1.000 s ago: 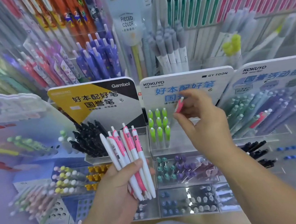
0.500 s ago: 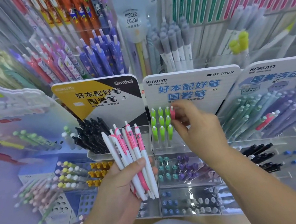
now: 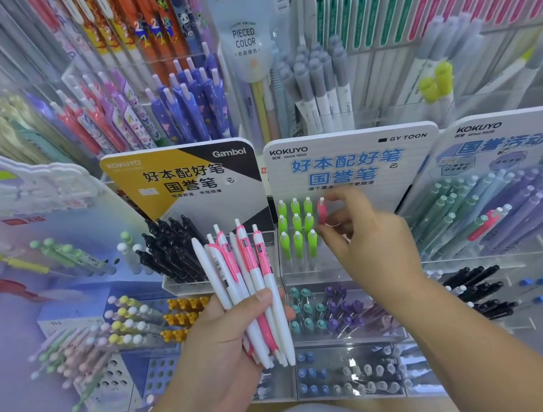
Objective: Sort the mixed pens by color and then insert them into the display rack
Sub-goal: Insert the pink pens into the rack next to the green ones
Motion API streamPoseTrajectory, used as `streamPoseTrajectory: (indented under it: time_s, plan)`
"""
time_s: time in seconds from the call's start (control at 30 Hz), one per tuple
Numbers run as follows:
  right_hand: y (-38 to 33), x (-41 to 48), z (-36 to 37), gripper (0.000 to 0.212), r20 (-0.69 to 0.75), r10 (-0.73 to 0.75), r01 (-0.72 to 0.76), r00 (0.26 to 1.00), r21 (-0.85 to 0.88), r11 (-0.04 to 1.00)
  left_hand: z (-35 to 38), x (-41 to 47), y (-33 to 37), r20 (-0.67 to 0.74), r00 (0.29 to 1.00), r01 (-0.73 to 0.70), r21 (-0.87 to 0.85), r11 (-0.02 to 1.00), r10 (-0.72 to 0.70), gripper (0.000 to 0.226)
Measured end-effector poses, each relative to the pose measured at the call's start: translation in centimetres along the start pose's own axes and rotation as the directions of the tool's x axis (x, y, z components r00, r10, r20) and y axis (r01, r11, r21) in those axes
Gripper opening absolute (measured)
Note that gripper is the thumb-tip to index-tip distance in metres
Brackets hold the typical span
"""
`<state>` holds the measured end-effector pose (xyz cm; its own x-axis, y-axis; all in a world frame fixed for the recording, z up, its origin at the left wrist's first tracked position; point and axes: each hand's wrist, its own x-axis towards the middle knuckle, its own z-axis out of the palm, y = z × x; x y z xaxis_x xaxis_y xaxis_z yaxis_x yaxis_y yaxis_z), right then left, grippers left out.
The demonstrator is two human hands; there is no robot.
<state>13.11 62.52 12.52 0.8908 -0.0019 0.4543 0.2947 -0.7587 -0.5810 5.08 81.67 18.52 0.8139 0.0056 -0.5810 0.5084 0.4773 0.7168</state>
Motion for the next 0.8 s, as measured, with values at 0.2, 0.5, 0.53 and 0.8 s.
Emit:
streamPoseTrajectory:
  time_s: [0.2, 0.5, 0.53, 0.8]
  plan:
    - [-2.5, -0.9, -3.7, 0.017, 0.159, 0.282, -0.321, 0.946, 0.353, 0.879, 0.4, -0.3, -0.3, 0.036, 0.999, 0.014, 0.075, 0.997, -0.017, 0.040]
    - [-6.1, -2.4, -4.9, 0.019, 0.585, 0.389, -0.702, 0.711, 0.566, 0.431, 2.1, -0.5, -1.0, 0.117, 0.993, -0.037, 0.228, 0.973, 0.010, 0.029]
    - [-5.9, -2.5, -4.8, 0.019, 0.568, 0.414, -0.703, 0.712, 0.578, 0.415, 2.1, -0.5, -1.0, 0.117, 0.993, -0.045, 0.253, 0.966, 0.016, 0.030]
    - [-5.1, -1.3, -6.5, 0.004, 0.377, 0.431, -0.564, 0.820, 0.660, 0.496, 1.5, -0.3, -1.6, 0.024, 0.999, -0.029, 0.256, 0.966, 0.023, 0.037]
